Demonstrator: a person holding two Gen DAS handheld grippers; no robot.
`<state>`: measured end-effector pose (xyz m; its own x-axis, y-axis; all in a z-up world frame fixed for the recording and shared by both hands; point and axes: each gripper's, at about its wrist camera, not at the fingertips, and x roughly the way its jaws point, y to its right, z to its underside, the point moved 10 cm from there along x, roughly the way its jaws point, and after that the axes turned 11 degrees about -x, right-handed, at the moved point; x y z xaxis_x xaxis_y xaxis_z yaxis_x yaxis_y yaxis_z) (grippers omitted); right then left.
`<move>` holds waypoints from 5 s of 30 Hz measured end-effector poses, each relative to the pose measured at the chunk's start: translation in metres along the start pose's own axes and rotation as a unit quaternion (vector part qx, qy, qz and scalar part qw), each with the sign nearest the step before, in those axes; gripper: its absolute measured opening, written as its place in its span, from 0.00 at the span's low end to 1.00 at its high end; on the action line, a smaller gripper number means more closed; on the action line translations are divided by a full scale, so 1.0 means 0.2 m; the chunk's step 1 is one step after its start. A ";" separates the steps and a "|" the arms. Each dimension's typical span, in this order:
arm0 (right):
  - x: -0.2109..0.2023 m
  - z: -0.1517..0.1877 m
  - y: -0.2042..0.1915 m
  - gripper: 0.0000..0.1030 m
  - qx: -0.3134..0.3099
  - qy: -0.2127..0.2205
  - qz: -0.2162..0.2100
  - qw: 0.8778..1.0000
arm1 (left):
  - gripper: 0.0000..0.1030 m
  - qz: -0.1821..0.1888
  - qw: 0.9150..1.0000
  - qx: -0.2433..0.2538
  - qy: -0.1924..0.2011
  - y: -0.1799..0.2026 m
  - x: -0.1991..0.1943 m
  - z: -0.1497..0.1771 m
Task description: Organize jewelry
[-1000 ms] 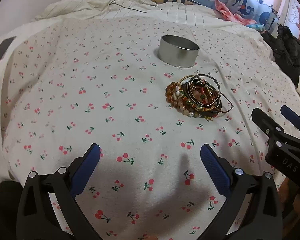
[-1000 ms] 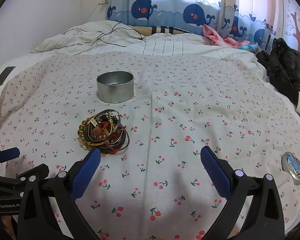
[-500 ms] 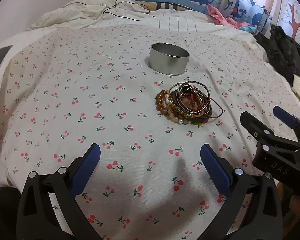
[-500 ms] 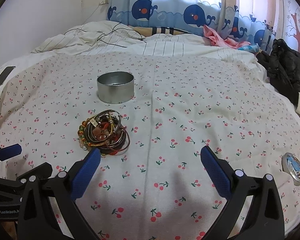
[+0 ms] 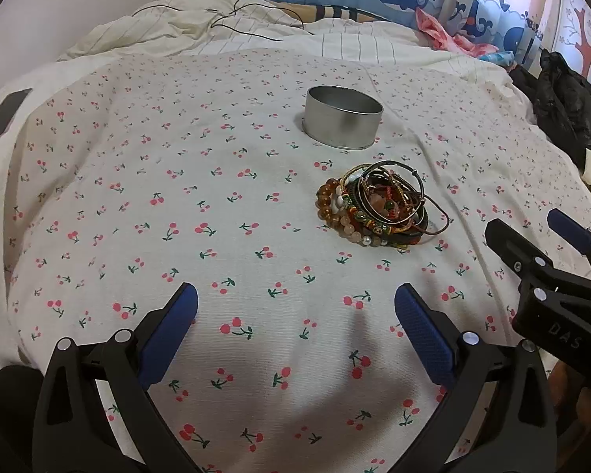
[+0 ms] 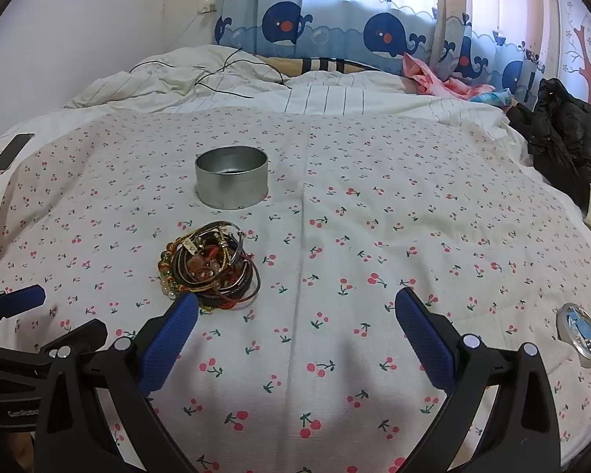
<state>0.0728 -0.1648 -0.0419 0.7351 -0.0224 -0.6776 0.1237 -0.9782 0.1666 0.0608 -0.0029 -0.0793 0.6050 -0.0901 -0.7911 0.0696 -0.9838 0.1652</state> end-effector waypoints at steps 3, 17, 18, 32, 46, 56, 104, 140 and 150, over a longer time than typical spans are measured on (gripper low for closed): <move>0.00 0.00 -0.01 0.93 -0.005 0.002 -0.002 1.000 | 0.94 -0.001 1.000 -0.002 -0.001 -0.01 0.00 0.00; -0.03 -0.02 0.02 0.93 0.006 0.016 0.009 1.000 | 0.94 -0.005 1.000 -0.019 0.001 -0.06 0.02 -0.02; -0.03 -0.02 0.03 0.93 0.009 0.018 0.009 1.000 | 0.94 -0.005 1.000 -0.020 0.001 -0.06 0.02 -0.02; -0.06 -0.05 0.06 0.93 0.018 0.034 0.017 0.999 | 0.94 -0.001 1.000 -0.008 -0.001 -0.01 0.04 -0.02; -0.02 -0.02 0.05 0.93 0.017 0.021 0.009 1.000 | 0.94 -0.001 1.000 -0.013 0.003 -0.05 0.06 -0.08; 0.03 0.00 0.04 0.93 0.013 0.006 0.001 1.000 | 0.94 0.008 1.000 -0.001 -0.004 -0.03 0.12 -0.10; 0.55 -0.17 -0.19 0.13 -0.057 -0.094 -0.217 0.970 | 0.94 0.030 0.999 0.031 -0.023 -0.06 0.38 -0.35; 0.70 -0.15 0.26 0.36 0.061 -0.135 -0.241 0.959 | 0.71 0.237 0.964 0.067 -0.101 0.38 0.49 -0.27; 0.70 -0.10 0.22 0.38 0.025 -0.148 -0.227 0.962 | 0.41 0.190 0.975 0.070 -0.089 0.29 0.53 -0.28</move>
<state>0.1948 -0.2073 -0.1150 0.3891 0.3597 -0.8481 0.3498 -0.9093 -0.2252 0.1745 -0.0610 -0.1208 0.4182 -0.4651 -0.7802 -0.2484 -0.8848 0.3943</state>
